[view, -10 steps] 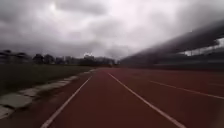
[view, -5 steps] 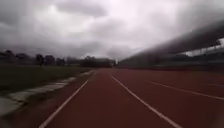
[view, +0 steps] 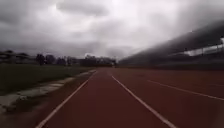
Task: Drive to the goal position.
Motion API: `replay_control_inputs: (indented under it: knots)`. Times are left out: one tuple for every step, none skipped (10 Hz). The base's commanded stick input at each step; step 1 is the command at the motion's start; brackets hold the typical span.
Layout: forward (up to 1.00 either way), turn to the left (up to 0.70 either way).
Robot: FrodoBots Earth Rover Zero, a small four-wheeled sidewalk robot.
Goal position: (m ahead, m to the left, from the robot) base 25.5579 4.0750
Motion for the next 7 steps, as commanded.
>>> replay_control_inputs:
  knots:
    - [0.7, 0.0]
    - [0.7, 0.0]
    - [0.7, 0.0]
    - [0.7, 0.0]
    - [0.7, 0.0]
    - [0.7, 0.0]
    - [0.7, 0.0]
